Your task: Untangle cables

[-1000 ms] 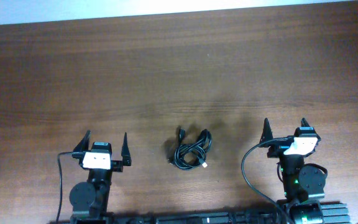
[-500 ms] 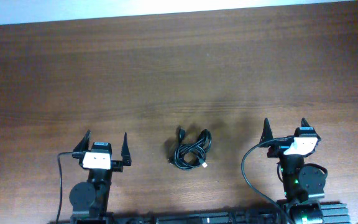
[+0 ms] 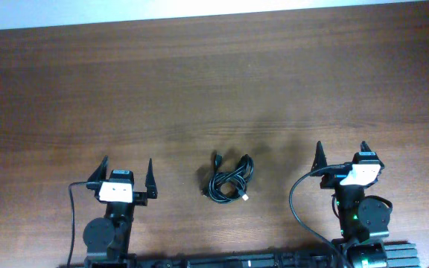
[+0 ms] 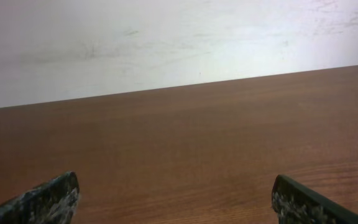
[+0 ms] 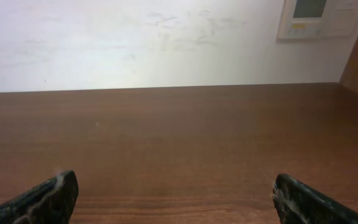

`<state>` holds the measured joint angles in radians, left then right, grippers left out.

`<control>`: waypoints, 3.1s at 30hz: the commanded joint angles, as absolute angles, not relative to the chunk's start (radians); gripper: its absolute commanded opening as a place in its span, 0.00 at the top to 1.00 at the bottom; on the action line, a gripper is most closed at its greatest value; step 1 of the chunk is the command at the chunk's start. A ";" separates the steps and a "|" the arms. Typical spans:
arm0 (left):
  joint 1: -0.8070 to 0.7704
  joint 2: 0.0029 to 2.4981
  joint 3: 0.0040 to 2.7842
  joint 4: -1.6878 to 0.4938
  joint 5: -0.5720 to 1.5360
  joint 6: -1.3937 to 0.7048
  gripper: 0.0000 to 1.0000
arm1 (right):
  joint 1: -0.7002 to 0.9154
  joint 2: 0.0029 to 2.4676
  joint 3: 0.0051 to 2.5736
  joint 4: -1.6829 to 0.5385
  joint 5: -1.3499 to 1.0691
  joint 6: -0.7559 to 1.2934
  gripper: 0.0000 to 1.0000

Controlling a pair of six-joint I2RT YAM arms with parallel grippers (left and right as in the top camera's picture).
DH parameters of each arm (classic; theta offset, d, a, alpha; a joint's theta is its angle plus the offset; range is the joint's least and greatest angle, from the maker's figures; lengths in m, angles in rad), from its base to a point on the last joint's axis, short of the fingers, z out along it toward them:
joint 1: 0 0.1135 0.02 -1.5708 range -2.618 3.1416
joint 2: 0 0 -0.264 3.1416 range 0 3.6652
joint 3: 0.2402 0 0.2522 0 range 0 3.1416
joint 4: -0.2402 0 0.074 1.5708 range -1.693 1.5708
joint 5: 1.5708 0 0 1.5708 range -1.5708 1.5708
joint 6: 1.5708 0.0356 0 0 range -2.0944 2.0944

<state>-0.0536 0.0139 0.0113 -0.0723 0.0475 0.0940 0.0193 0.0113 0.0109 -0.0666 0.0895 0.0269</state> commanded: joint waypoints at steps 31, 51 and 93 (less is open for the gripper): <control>-0.057 0.009 0.010 -0.081 0.037 0.106 0.01 | 0.012 0.012 0.006 -0.072 0.102 0.035 0.01; -0.057 0.009 0.032 -0.028 0.057 0.026 0.01 | 0.012 0.012 0.006 -0.072 0.102 0.035 0.01; -0.167 1.046 1.044 -0.839 0.446 0.264 0.01 | 0.012 0.012 0.006 -0.072 0.102 0.035 0.01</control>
